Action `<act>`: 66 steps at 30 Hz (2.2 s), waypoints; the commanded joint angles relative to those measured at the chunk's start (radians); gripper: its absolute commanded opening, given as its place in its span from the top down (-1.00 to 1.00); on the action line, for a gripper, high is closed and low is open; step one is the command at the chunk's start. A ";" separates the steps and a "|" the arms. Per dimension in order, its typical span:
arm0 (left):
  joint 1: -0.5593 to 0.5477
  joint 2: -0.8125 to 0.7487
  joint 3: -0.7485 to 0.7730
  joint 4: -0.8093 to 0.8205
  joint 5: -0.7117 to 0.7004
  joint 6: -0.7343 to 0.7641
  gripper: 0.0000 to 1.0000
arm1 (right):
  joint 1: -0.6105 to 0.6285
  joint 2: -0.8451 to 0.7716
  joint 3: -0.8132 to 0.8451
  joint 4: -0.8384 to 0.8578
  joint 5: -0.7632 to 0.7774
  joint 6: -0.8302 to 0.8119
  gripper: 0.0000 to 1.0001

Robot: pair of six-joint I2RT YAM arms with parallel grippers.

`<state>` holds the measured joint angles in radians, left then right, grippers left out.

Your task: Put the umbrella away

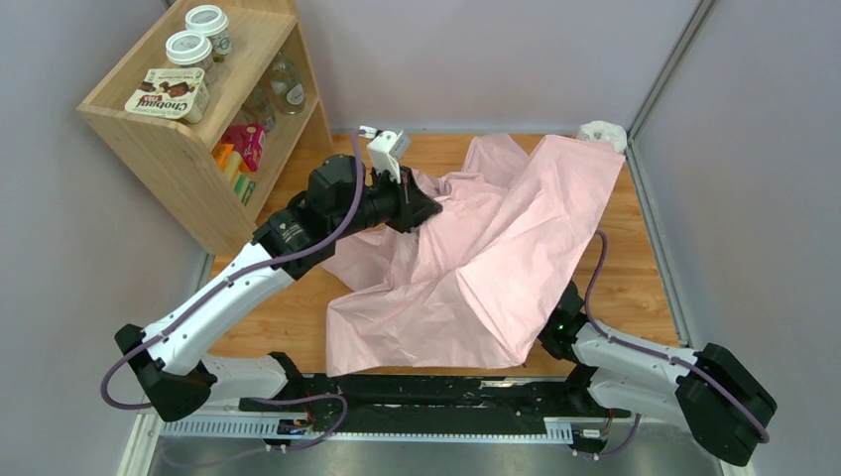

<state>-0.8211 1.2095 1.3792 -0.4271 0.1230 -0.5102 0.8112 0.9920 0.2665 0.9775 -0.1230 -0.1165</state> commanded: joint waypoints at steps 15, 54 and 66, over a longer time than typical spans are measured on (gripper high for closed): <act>0.073 -0.064 0.012 0.068 0.165 0.180 1.00 | 0.013 -0.265 0.120 -0.541 0.155 0.270 -0.49; 0.088 -0.068 -0.068 0.212 0.257 0.036 1.00 | 0.167 -0.135 -0.001 -0.171 0.020 0.561 -0.65; 0.088 -0.068 -0.080 0.240 0.297 -0.002 1.00 | 0.247 0.180 0.007 0.143 0.249 0.480 0.10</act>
<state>-0.7330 1.1671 1.3037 -0.2943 0.3851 -0.4808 1.0531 1.1095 0.2497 0.8963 0.0429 0.4034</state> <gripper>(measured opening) 0.008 0.607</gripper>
